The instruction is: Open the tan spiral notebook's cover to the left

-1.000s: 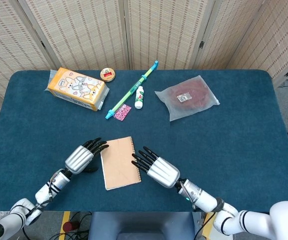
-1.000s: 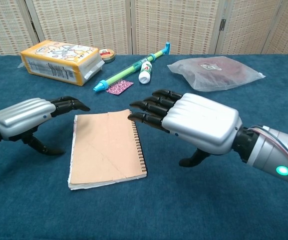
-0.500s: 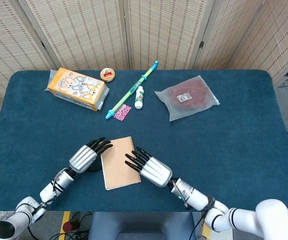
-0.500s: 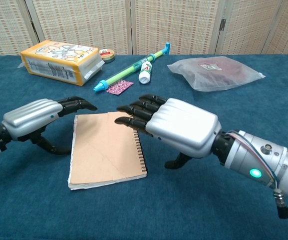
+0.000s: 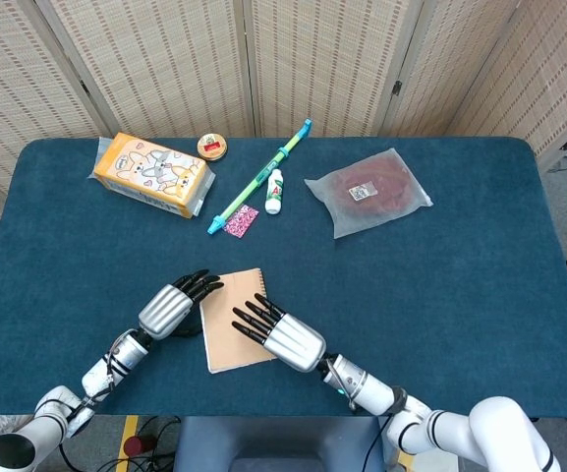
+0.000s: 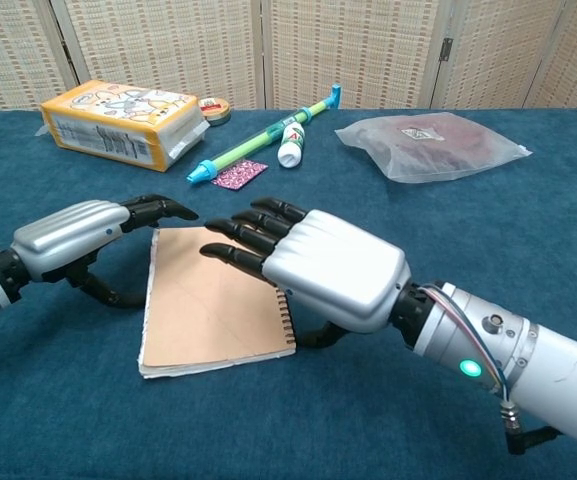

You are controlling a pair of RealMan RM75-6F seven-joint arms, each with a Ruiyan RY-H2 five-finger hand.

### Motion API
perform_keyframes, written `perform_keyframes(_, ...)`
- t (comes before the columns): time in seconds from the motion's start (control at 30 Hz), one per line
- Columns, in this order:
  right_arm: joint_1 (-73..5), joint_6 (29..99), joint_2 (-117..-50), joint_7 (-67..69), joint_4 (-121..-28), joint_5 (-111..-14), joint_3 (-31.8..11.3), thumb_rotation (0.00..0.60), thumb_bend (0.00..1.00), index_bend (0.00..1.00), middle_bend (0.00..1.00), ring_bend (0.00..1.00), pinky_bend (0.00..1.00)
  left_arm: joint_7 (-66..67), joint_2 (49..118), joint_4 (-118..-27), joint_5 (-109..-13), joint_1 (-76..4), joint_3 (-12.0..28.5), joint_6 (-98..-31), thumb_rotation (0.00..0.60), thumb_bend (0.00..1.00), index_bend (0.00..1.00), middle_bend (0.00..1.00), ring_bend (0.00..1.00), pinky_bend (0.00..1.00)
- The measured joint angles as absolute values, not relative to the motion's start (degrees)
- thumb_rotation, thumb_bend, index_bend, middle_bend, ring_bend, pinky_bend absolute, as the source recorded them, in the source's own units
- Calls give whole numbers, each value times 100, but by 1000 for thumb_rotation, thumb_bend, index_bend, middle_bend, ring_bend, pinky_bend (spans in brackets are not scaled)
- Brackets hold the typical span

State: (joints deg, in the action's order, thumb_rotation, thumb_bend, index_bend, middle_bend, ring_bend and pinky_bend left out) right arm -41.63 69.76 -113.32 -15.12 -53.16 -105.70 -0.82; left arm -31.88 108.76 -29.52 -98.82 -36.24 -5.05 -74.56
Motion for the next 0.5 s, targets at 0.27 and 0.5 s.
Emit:
perform_keyframes(0.27,-4249,7150,-11590,-1376,-5023,-10522,-107,600,0,0,0,0,0,-3302,10882,-2945,-9840,-3611,-532,-7450,600,170,148,141,77,242)
perform_keyframes(0.5,-4312,7201,-11721,-1389,-4876,-10511,-75,600,0,0,0,0,0,-3490,10906,-2977,-9791,-3640,-524,-7426,600,170,167,141,77,241)
